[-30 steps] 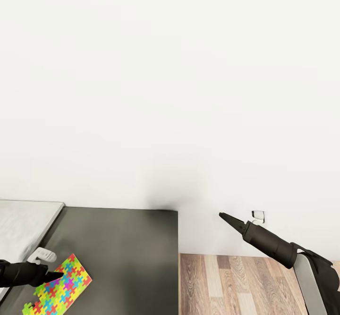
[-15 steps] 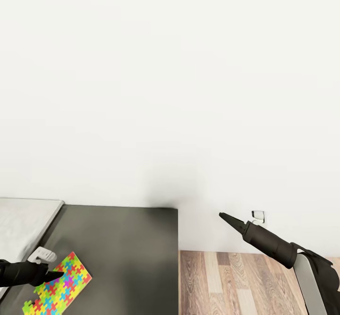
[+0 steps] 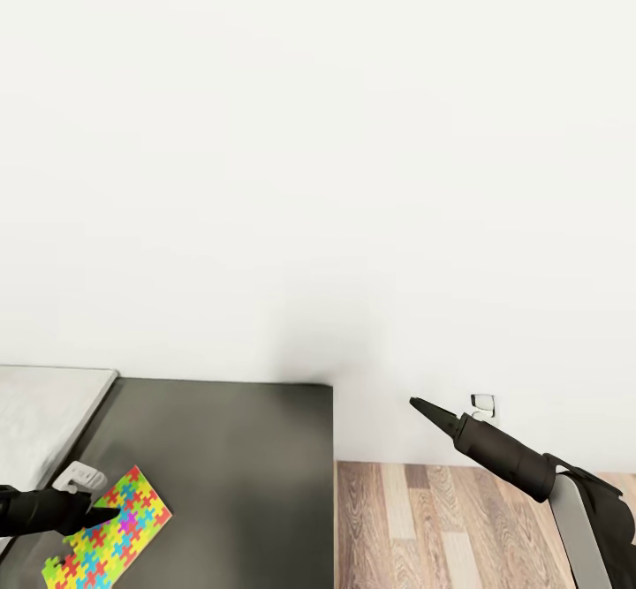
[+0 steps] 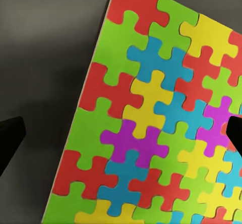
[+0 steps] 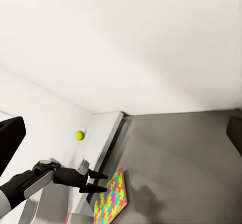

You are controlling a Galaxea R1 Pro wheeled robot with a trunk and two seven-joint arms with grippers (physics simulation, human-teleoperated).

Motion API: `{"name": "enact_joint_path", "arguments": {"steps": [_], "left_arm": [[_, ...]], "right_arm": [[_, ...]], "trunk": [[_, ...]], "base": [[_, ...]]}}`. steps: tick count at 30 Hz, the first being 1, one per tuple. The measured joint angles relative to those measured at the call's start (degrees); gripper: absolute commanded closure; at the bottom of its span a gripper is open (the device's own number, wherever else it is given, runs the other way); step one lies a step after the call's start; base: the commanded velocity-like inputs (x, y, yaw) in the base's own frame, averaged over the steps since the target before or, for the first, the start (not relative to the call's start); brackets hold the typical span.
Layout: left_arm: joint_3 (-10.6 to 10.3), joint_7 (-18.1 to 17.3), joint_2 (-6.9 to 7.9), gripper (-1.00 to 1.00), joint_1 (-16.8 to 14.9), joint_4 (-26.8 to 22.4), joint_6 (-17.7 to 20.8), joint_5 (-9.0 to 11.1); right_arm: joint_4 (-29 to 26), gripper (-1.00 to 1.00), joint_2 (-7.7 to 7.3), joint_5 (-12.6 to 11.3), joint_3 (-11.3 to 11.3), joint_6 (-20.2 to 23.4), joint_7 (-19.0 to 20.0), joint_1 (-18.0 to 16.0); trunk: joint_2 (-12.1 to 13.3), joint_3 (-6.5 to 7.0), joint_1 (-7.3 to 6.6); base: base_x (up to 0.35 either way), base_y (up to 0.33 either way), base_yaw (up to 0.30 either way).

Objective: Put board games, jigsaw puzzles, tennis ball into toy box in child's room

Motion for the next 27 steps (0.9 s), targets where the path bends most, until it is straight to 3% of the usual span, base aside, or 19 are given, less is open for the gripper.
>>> {"name": "enact_joint_path", "arguments": {"steps": [27], "left_arm": [[-0.1, 0.0, -0.18, -1.00, 0.0, 0.0, 0.0, 0.0]], "right_arm": [[0.0, -1.00, 0.00, 0.0, 0.0, -0.1, 0.0, 0.0]], "trunk": [[0.0, -0.72, 0.00]], "base": [[0.000, 0.000, 0.000]]}}
